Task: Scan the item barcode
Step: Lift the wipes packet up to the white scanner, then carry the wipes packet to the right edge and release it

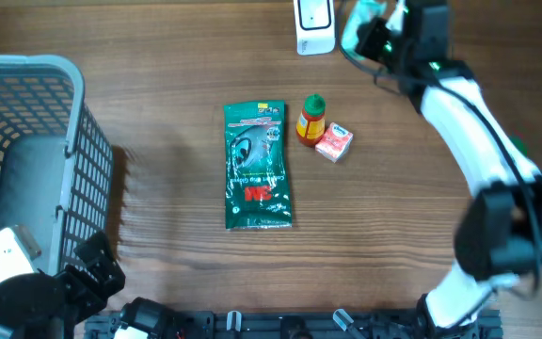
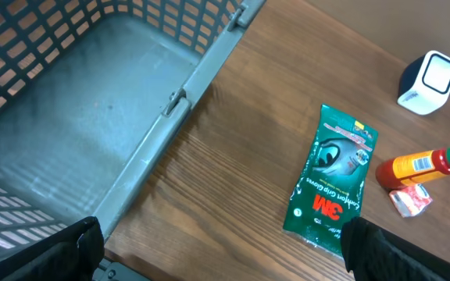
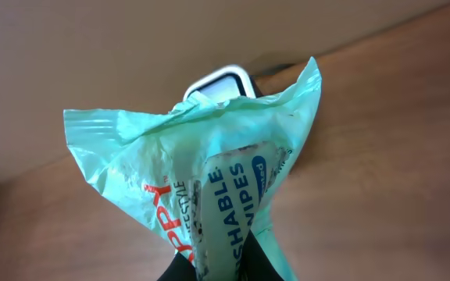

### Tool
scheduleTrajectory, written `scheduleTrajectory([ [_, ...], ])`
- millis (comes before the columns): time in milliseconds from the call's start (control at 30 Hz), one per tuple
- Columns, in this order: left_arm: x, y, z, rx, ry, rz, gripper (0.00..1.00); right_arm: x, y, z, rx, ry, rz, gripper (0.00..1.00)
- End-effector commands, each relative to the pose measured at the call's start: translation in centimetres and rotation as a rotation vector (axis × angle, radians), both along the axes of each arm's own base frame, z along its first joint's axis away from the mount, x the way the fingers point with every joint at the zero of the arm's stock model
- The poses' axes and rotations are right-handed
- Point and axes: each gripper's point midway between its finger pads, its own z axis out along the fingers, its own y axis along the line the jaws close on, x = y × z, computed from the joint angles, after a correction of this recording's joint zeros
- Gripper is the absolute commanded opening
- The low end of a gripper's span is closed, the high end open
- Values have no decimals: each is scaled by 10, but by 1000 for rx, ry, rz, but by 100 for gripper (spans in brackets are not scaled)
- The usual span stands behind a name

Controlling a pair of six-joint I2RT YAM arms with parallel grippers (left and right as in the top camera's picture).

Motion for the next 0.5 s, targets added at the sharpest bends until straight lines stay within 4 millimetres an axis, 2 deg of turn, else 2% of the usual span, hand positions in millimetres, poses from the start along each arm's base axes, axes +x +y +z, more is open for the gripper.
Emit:
scheduleTrajectory([
  [0,0,2,1,-6,-6,17,100,55,31,10,22,-73,20,5],
  [100,0,2,1,-6,-6,17,100,91,52,-8,8,-109,9,5],
  [167,0,2,1,-6,-6,17,100,104,65,-20,6,-134,4,5],
  [267,0,2,1,-6,-6,17,100,113,68,-41,-28,-147,-77,4],
  [400,0,2,1,-6,-6,17,100,116,64,-39,-65,-174,-117,5],
  [467,0,2,1,-6,-6,17,100,116,65,-23,-77,-200,-100,5],
])
